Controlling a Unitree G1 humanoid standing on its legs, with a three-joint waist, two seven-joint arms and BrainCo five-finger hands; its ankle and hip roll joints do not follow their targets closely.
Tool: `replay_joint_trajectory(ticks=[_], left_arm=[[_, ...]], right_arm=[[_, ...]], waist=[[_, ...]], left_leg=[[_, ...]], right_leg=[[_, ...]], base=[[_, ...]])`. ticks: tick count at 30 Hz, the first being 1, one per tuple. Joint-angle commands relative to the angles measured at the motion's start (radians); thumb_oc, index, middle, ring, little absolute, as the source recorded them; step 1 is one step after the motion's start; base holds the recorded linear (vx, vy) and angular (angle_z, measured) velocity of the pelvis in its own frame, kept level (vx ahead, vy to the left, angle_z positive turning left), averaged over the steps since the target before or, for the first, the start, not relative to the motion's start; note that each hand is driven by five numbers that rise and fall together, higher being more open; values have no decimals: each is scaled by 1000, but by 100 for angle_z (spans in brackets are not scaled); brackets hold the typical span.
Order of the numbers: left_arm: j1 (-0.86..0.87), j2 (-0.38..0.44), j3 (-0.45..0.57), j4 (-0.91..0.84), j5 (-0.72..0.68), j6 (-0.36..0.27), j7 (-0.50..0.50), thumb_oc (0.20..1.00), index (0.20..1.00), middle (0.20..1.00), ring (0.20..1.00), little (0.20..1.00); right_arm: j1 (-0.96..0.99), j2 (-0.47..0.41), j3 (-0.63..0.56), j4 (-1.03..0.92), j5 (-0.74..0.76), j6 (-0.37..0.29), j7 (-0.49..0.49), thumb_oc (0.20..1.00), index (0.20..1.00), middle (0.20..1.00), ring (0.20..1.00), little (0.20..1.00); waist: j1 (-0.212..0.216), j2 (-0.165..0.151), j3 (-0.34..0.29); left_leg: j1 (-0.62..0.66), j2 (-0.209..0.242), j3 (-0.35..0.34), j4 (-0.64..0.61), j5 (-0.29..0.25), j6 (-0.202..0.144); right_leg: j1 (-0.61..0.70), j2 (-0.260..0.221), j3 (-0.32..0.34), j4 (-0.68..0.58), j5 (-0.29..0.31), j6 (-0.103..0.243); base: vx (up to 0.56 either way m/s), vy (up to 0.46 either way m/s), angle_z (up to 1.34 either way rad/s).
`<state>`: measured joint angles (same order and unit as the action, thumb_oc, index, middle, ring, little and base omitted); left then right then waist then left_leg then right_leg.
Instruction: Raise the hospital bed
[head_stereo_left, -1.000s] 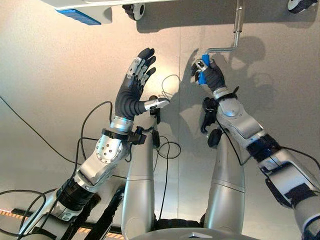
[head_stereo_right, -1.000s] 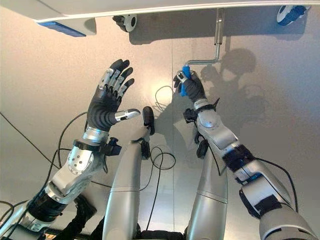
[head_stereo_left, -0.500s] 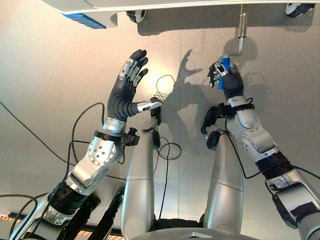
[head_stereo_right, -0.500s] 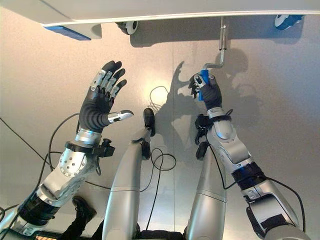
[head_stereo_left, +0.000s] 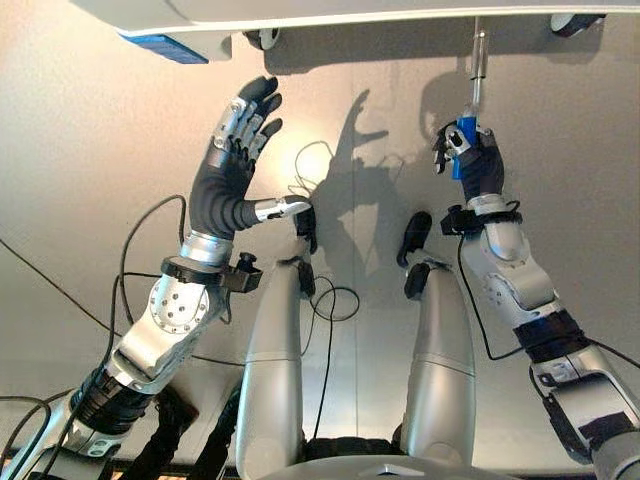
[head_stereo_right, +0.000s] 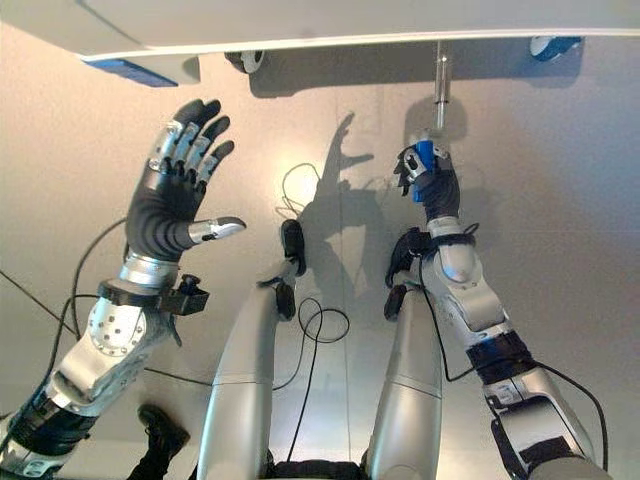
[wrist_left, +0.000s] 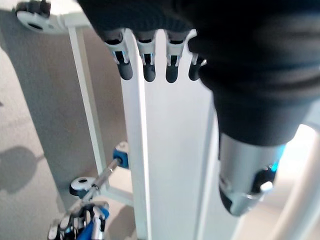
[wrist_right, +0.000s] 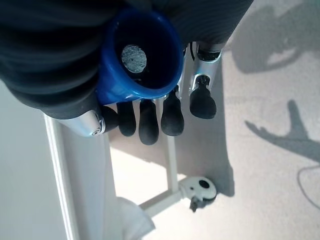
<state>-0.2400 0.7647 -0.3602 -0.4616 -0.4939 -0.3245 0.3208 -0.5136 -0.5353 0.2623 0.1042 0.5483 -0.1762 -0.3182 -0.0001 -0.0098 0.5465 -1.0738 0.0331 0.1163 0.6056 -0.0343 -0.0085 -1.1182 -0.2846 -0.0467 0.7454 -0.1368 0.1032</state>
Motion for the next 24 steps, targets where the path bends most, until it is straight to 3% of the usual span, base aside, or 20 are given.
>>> replay_joint_trajectory(ticks=[1,3,4,5,6,7,8,9,10,11,12,24], left_arm=[[26,-37,54,-105,-8,-62,-20,1000,1000,1000,1000,1000],[31,-37,50,-106,-13,-59,-24,1000,1000,1000,1000,1000],[24,-34,54,-110,-14,-59,-27,1000,1000,1000,1000,1000],[29,-36,47,-108,-16,-59,-27,1000,1000,1000,1000,1000],[19,-34,52,-111,-15,-59,-27,1000,1000,1000,1000,1000],[23,-36,47,-111,-16,-58,-28,1000,1000,1000,1000,1000],[16,-36,50,-113,-15,-60,-28,1000,1000,1000,1000,1000],[23,-37,47,-112,-15,-60,-28,1000,1000,1000,1000,1000],[16,-35,51,-113,-15,-60,-28,1000,1000,1000,1000,1000],[21,-36,47,-113,-15,-59,-27,1000,1000,1000,1000,1000],[16,-37,51,-116,-15,-59,-26,1000,1000,1000,1000,1000],[20,-46,39,-118,1,-54,-16,1000,1000,1000,1000,1000]], right_arm=[[-18,-49,-224,-176,-3,-276,-117,200,200,200,200,200],[-10,-61,-229,-154,-19,-268,-133,200,200,200,200,200],[-20,-70,-238,-146,-26,-263,-142,200,200,200,200,200],[-20,-76,-238,-125,-31,-259,-152,200,200,200,200,200],[-33,-82,-243,-120,-39,-253,-159,200,200,200,200,200],[-29,-85,-242,-110,-44,-249,-162,200,200,200,200,200],[-39,-93,-248,-102,-60,-241,-172,200,200,200,200,200],[-33,-99,-247,-90,-75,-232,-182,200,200,200,200,200],[-42,-109,-254,-76,-90,-225,-194,200,200,200,200,200],[-41,-113,-254,-58,-94,-221,-204,200,200,200,200,200],[-56,-121,-261,-43,-100,-218,-213,200,200,200,200,200],[-103,-166,-279,113,-205,-151,-310,200,200,200,200,200]], waist=[[-41,29,-26],[-42,27,-26],[-44,27,-26],[-44,27,-26],[-44,28,-26],[-45,25,-26],[-46,25,-26],[-46,25,-26],[-46,26,-26],[-46,26,-26],[-46,27,-26],[-45,29,-26]], left_leg=[[37,12,-47,-86,30,-31],[63,12,-53,-76,2,-37],[42,13,-47,-85,29,-31],[68,14,-53,-78,1,-37],[45,15,-46,-88,30,-32],[63,15,-52,-82,10,-38],[43,17,-46,-90,33,-33],[63,16,-52,-81,10,-38],[42,16,-45,-89,33,-33],[62,15,-51,-81,10,-38],[41,17,-45,-88,32,-34],[34,17,-44,-84,25,-31]], right_leg=[[11,13,26,-94,118,34],[33,16,33,-82,91,41],[14,15,27,-96,117,33],[36,18,35,-84,91,41],[14,17,30,-96,118,33],[32,19,37,-89,99,38],[13,18,32,-100,121,32],[32,20,38,-89,98,37],[13,19,32,-100,120,31],[31,21,39,-89,98,37],[11,21,35,-98,119,30],[-3,26,39,-89,116,27]], base=[[40,-23,-1],[0,0,0],[0,0,0],[-56,-5,-3],[41,-22,-4],[-60,-20,-4],[43,-27,-3],[-41,-8,-1],[54,-9,-2],[-38,-4,-2],[6,-13,-5],[-2,-2,-1]])
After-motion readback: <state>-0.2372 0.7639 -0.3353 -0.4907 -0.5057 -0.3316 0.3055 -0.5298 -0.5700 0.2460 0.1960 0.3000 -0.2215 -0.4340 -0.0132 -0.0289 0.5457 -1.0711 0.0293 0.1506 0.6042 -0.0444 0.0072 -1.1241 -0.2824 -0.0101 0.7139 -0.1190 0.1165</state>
